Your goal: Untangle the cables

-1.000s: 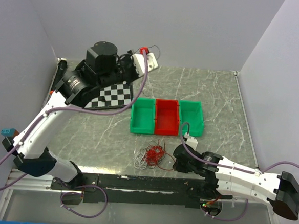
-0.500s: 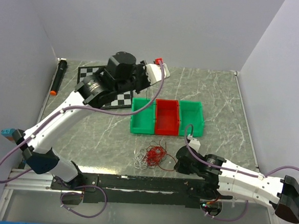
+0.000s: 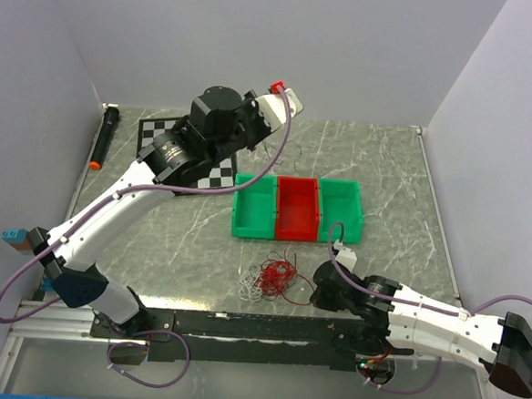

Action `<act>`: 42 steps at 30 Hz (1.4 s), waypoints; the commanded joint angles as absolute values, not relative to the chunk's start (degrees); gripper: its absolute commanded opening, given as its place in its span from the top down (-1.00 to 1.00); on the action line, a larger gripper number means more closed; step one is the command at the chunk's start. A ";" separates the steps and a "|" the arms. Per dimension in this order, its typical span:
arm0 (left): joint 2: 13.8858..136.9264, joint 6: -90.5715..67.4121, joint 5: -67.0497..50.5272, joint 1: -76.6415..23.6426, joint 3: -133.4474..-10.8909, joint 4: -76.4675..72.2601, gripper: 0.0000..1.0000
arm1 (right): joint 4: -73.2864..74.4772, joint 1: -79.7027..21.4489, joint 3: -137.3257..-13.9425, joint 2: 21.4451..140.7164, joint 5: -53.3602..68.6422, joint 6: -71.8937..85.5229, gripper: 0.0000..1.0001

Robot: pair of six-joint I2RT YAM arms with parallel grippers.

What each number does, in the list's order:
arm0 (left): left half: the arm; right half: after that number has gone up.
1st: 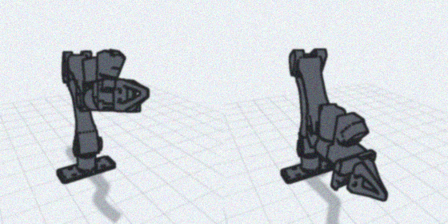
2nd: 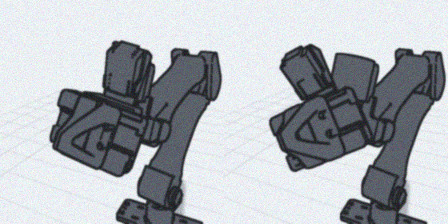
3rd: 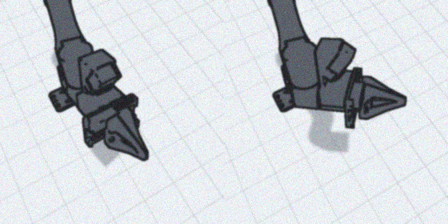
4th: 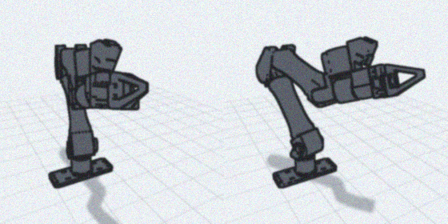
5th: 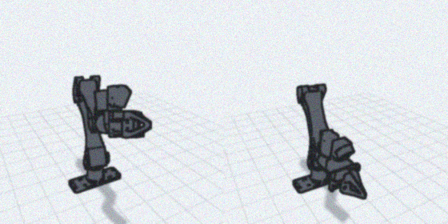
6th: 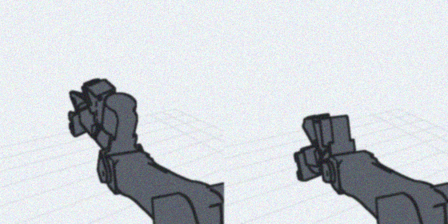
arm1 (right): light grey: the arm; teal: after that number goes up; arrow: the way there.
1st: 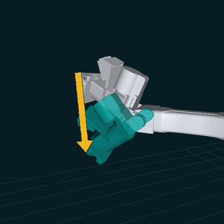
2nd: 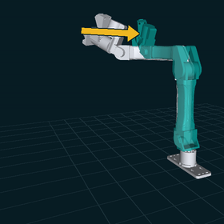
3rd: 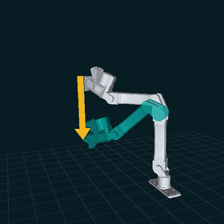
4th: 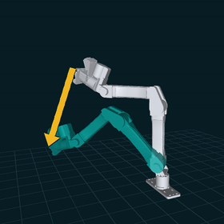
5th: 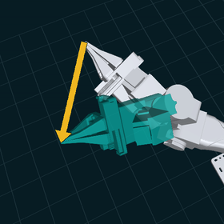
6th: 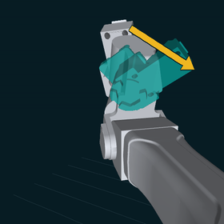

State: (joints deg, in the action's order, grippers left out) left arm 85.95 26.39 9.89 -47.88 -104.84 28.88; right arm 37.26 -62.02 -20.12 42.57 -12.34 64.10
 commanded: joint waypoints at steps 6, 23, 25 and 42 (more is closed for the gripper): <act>81.65 25.05 15.91 -46.93 -105.74 19.43 0.99 | 36.47 -62.49 -20.57 43.50 -12.39 64.42 1.00; 76.56 26.19 15.12 -46.41 -86.24 18.99 0.99 | 36.12 -62.58 -20.57 44.91 -12.30 64.60 1.00; 76.12 26.63 14.86 -46.41 -83.33 18.02 0.99 | 36.30 -62.49 -20.30 44.83 -12.39 64.95 1.00; 88.50 19.77 12.21 -44.91 -76.22 14.43 0.99 | 36.65 -62.49 -19.78 43.51 -13.27 66.80 1.00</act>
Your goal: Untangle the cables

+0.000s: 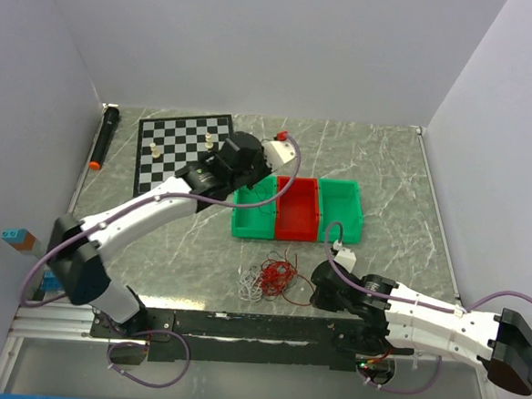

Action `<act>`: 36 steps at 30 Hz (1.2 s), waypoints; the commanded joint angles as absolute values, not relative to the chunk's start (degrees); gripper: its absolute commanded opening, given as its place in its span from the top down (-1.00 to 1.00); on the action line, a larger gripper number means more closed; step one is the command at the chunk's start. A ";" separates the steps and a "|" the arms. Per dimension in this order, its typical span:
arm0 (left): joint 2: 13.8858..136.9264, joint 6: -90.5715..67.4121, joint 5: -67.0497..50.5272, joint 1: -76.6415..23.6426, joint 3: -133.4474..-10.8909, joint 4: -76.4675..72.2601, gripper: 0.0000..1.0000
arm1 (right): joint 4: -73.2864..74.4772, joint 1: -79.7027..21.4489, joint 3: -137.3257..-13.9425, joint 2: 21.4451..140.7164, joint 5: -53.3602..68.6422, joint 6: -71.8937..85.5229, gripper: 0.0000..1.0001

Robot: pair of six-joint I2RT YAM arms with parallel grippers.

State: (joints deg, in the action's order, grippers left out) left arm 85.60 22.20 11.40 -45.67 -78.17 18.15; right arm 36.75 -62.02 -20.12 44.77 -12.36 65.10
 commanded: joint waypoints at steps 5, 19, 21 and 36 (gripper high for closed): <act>92.54 18.29 13.53 -43.69 -72.95 10.11 0.99 | 38.05 -62.49 -18.90 40.78 -13.62 67.15 1.00; 99.40 19.25 14.51 -43.51 -68.12 4.92 0.98 | 38.32 -62.49 -18.98 41.84 -13.54 67.24 1.00; 100.37 18.72 13.89 -43.51 -67.85 5.36 0.98 | 38.58 -62.49 -19.07 42.01 -13.62 67.32 1.00; 105.20 18.02 9.41 -43.68 -65.83 3.69 0.92 | 39.11 -62.40 -19.60 43.59 -13.54 67.85 1.00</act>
State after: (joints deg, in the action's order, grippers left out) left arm 104.47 19.11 12.12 -43.46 -65.80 6.31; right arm 38.00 -62.02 -18.44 42.61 -12.60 67.07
